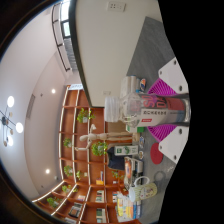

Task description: Pour water

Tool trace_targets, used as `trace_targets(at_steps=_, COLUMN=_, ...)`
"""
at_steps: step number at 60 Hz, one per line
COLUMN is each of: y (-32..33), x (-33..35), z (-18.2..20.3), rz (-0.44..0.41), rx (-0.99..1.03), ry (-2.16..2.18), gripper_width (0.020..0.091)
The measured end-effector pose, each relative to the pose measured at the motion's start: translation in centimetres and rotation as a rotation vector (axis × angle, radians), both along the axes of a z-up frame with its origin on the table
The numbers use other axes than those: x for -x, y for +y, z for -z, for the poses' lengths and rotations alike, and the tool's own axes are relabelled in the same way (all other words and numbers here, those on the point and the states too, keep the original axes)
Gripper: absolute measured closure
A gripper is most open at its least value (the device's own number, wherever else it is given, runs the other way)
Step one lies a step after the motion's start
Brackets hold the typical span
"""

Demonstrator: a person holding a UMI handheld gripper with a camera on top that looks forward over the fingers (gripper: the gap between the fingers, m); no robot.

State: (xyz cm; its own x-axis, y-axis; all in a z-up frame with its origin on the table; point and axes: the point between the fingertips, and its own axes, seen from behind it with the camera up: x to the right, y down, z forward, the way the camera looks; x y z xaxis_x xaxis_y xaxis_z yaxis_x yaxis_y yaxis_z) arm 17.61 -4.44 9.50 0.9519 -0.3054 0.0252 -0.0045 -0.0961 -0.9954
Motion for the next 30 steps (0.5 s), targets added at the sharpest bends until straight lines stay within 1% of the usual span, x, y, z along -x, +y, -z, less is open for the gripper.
trace_targets(at_steps=9, y=0.1, x=0.0, z=0.1, rz=0.008, rx=0.005, ry=-0.003, gripper_width=0.0755)
trace_targets(at_steps=14, y=0.7, x=0.5, z=0.0, rz=0.004, rx=0.042, ry=-0.048, gripper_width=0.0754)
trace_targets(at_steps=19, y=1.7, x=1.7, z=-0.4, rz=-0.032, rx=0.096, ry=-0.178, gripper_width=0.0754)
trace_targets(at_steps=26, y=3.9, x=4.3, z=-2.0, rz=-0.104, rx=0.172, ry=-0.504, gripper_width=0.0755)
trace_targets(at_steps=30, y=5.6, x=6.3, z=-3.0, rz=-0.120, rx=0.202, ry=-0.699, gripper_width=0.0756)
